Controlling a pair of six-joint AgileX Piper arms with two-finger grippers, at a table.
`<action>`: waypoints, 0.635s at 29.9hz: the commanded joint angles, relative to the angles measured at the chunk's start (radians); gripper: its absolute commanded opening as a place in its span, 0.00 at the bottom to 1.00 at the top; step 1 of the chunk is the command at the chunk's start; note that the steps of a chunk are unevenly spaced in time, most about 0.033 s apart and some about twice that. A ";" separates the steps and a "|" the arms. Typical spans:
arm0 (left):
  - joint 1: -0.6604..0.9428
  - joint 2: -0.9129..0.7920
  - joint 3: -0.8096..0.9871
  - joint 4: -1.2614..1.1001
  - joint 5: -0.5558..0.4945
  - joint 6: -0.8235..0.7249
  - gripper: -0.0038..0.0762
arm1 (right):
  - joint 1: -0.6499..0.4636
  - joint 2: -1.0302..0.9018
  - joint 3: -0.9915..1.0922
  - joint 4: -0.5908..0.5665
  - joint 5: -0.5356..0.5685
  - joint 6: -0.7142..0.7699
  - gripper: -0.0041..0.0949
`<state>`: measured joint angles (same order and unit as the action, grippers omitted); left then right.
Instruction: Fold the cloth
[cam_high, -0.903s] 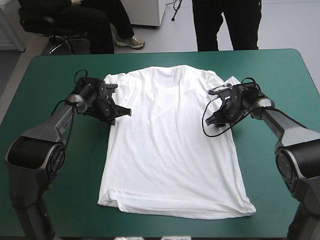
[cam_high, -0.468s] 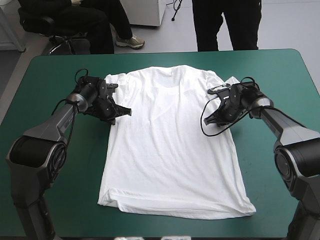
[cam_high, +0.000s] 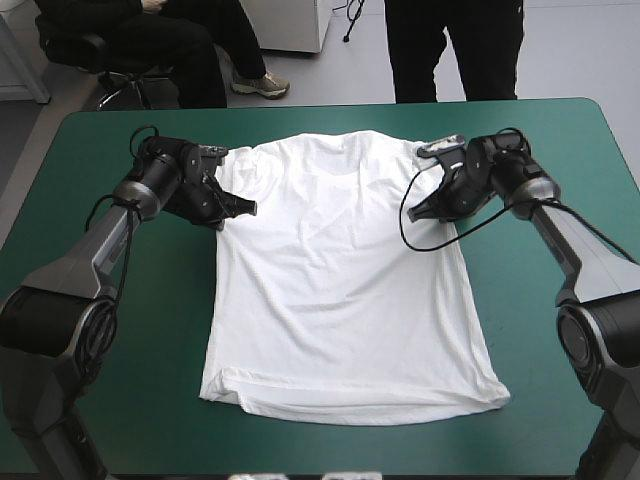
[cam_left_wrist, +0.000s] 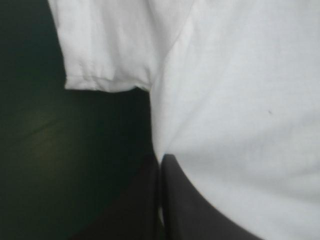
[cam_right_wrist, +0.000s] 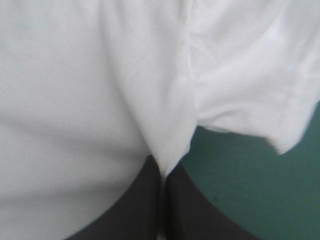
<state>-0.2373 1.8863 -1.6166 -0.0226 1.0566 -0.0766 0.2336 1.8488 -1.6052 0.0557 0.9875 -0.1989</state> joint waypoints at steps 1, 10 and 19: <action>-0.003 -0.140 -0.052 0.003 -0.002 0.017 0.03 | -0.002 -0.102 -0.128 -0.001 0.050 0.007 0.02; -0.003 -0.342 -0.120 0.003 0.010 0.034 0.03 | -0.002 -0.249 -0.299 0.000 0.103 0.032 0.02; -0.003 -0.510 -0.202 -0.020 0.046 0.058 0.03 | -0.002 -0.430 -0.314 0.004 0.111 0.039 0.02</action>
<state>-0.2373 1.4567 -1.7712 -0.0258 1.1342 -0.0255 0.2336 1.5044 -1.8834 0.0557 1.1468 -0.1636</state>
